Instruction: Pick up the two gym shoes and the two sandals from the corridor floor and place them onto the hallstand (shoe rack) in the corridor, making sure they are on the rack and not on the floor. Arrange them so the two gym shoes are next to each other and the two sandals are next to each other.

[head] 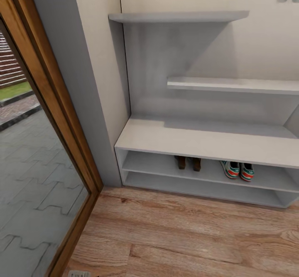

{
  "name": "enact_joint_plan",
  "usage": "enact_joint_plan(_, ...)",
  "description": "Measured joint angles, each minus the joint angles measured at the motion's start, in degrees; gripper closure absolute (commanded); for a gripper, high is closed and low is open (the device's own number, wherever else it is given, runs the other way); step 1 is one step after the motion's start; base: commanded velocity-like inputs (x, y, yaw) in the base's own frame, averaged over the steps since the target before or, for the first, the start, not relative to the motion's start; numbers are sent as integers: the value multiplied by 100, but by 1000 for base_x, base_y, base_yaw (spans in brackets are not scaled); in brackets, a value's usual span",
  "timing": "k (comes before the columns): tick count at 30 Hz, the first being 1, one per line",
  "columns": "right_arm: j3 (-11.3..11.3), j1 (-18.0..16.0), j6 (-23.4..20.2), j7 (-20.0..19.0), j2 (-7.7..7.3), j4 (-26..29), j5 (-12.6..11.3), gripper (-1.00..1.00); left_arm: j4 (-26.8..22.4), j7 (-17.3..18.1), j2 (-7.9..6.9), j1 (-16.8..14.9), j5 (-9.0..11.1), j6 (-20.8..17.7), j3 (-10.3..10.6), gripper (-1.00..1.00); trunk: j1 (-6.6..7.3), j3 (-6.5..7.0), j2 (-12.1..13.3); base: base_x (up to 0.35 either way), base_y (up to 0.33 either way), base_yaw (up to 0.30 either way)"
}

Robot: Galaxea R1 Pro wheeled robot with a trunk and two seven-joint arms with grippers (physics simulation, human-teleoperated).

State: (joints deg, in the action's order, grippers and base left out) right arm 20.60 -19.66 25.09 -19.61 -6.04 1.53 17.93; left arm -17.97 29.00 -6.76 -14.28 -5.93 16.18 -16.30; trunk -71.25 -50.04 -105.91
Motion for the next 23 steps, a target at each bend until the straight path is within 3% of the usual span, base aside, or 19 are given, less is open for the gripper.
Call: enact_joint_plan(23, 0, 0, 0, 0, 3, 0, 0, -100, -16, 8, 29, 0, -137, -11, 77, -100, 0, 0, 0, 0, 0, 0)
